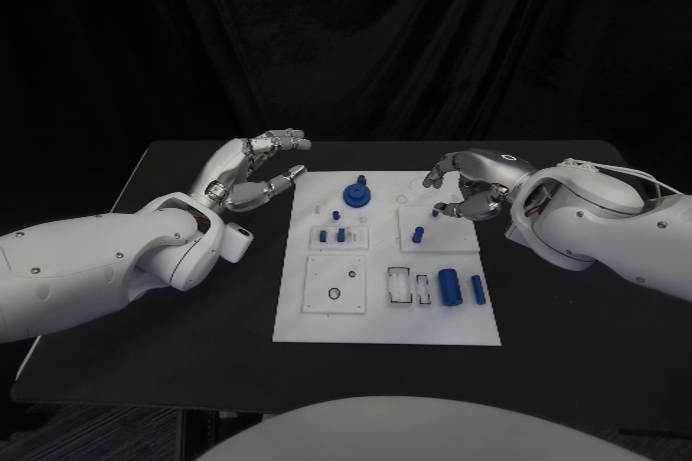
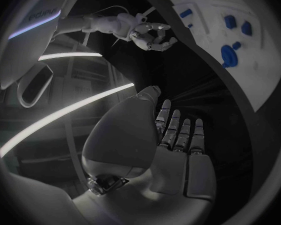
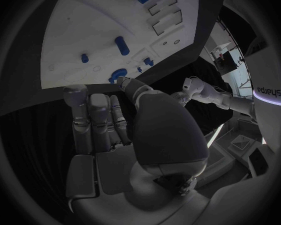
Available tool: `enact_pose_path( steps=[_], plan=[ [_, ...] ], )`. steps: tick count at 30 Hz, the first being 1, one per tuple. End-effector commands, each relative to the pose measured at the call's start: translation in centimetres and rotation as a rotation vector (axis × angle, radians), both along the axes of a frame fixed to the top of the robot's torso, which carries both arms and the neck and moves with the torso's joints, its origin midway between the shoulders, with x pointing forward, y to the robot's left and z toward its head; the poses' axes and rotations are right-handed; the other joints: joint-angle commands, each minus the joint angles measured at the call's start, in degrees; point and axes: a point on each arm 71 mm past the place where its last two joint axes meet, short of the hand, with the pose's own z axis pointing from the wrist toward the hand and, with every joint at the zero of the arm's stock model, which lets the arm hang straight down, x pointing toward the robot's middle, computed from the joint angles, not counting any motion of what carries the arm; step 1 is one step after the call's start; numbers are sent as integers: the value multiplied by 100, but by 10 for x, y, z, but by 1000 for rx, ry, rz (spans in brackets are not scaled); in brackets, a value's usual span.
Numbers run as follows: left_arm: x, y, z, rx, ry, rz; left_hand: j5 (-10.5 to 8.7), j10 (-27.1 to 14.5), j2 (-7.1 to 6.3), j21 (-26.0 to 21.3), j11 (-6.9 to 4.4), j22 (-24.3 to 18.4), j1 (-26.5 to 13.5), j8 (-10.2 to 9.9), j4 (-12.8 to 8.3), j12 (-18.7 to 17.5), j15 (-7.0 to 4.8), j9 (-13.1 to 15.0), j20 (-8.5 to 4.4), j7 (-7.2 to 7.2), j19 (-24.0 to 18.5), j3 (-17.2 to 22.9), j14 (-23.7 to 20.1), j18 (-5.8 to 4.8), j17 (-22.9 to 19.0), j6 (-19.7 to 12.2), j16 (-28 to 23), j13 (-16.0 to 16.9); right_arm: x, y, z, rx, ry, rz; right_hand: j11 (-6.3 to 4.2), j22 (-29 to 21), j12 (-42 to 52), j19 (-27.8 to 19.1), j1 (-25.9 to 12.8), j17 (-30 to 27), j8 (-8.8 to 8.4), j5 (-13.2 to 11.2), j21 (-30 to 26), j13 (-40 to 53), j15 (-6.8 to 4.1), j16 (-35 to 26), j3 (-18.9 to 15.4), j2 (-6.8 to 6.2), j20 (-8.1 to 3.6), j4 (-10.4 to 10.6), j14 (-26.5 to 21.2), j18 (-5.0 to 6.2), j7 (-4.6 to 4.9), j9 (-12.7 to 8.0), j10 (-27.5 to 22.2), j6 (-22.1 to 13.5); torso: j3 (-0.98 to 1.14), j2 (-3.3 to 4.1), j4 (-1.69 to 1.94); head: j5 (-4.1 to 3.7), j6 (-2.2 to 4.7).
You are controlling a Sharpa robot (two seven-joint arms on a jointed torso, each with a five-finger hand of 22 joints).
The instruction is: Assemble the parts on the task board
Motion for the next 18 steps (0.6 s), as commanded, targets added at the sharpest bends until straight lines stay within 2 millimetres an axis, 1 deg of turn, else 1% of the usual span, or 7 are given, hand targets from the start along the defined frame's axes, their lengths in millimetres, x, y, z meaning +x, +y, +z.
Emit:
enact_pose_path(
  steps=[1, 3, 7, 9, 11, 14, 18],
  plan=[
    [-10, -3, 17, -342, -66, -145, 36, -343, 163, -47, -138, -442, 123, -44, -100, -215, 64, -221, 170, -92, -94, -220, -190, 137, -112, -383, -204, -190, -3, 3, -4, -100, -19, 33, 25, 10, -41, -8, 45, -31, 33, -60, -22, -92, 11, 51, -88, -25, 36, -19, -49, 114, -15, 0, -107, -69, -89, 60, 28, 12, 0],
    [-11, -5, 17, -362, -52, -156, 43, -447, 225, -52, -181, -601, 240, -49, -187, -233, 84, -305, 272, -118, -132, -318, -240, 215, -125, -458, -256, -260, -4, 4, -4, -108, -20, 46, 49, 26, -74, -12, 134, -62, 62, 125, -17, -192, 29, 82, -120, 0, 57, -78, -78, 117, -7, 4, -148, -87, -117, 36, 39, 6, 0],
    [-13, -6, 17, -383, -38, -168, 257, -585, 314, -58, -202, -775, 417, -60, -375, -261, 119, -412, 413, -137, -158, -366, -305, 308, -139, -592, -329, -306, -7, 6, -9, -133, 3, 71, 47, 33, -96, -29, 205, -129, 93, 269, -35, -298, 24, 83, -146, 16, 61, -137, -124, 127, -27, 7, -146, -99, -136, 24, 68, -28, 0],
    [-13, -6, 17, -394, -29, -170, 359, -624, 339, -55, -216, -786, 456, -62, -441, -263, 125, -445, 476, -158, -154, -381, -321, 343, -144, -622, -350, -312, -9, 8, -11, -146, 19, 87, 41, 39, -126, -57, 279, -195, 103, 472, -57, -383, 10, 62, -138, 19, 51, -209, -177, 136, -50, 3, -166, -129, -174, 66, 128, -95, 0],
    [-13, -6, 17, -408, -18, -170, 394, -639, 350, -51, -213, -778, 469, -61, -470, -256, 132, -456, 516, -156, -148, -389, -325, 358, -144, -622, -356, -313, -12, 9, -13, -156, 35, 102, 40, 30, -138, -88, 310, -251, 108, 518, -96, -423, 1, 30, -135, 18, 45, -247, -221, 144, -59, 1, -180, -143, -175, 125, 171, -164, 0],
    [-13, -7, 16, -424, -6, -171, 499, -676, 379, -51, -184, -808, 503, -64, -546, -241, 167, -491, 603, -140, -142, -394, -326, 392, -144, -661, -359, -314, -15, 11, -16, -168, 56, 122, 38, 19, -151, -126, 331, -312, 112, 537, -144, -461, -6, -8, -139, 10, 38, -281, -268, 154, -73, -1, -200, -160, -173, 205, 178, -203, 0],
    [-12, -8, 16, -434, 4, -175, 572, -682, 404, -44, -155, -781, 518, -61, -601, -195, 194, -511, 654, -130, -128, -394, -306, 421, -138, -661, -336, -310, -18, 12, -18, -178, 73, 138, 39, 4, -183, -212, 404, -427, 118, 697, -239, -537, -35, -81, -113, -1, 12, -387, -365, 175, -105, -6, -284, -197, -177, 251, 222, -282, 0]
  ],
)
